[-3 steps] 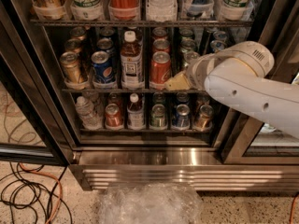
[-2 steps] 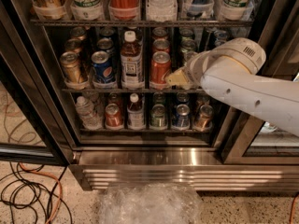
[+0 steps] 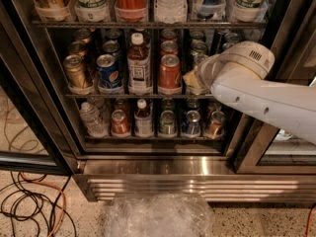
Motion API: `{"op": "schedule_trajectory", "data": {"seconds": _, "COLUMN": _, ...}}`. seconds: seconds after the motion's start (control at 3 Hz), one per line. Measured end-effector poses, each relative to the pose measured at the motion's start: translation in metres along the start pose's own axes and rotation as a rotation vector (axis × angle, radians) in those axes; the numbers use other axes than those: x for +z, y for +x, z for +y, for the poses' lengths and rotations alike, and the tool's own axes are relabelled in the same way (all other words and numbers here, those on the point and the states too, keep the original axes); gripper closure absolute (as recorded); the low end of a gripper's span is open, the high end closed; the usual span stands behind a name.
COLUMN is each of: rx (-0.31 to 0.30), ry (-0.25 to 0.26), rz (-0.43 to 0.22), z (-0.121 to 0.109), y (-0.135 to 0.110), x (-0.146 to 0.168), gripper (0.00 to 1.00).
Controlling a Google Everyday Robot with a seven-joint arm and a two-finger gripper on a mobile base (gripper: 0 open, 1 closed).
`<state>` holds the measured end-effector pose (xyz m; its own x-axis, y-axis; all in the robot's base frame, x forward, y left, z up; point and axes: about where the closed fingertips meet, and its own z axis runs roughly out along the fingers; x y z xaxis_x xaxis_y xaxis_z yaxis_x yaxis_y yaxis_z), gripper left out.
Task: Pick green can from middle shelf of fridge
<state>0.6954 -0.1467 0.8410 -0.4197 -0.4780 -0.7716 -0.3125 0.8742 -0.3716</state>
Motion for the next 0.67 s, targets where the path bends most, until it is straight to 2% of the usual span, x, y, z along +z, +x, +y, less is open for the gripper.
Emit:
{"op": "schedule_trajectory", "data": {"seconds": 0.33, "rx": 0.000, "ry": 0.000, "rz": 0.000, "z": -0.0015, "y": -0.0031, "x": -0.0023, "gripper": 0.71}}
{"op": "schedule_trajectory", "data": {"seconds": 0.67, "rx": 0.015, "ry": -0.001, "rz": 0.009, "z": -0.0025, "y": 0.0036, "x": -0.0080, "gripper": 0.94}}
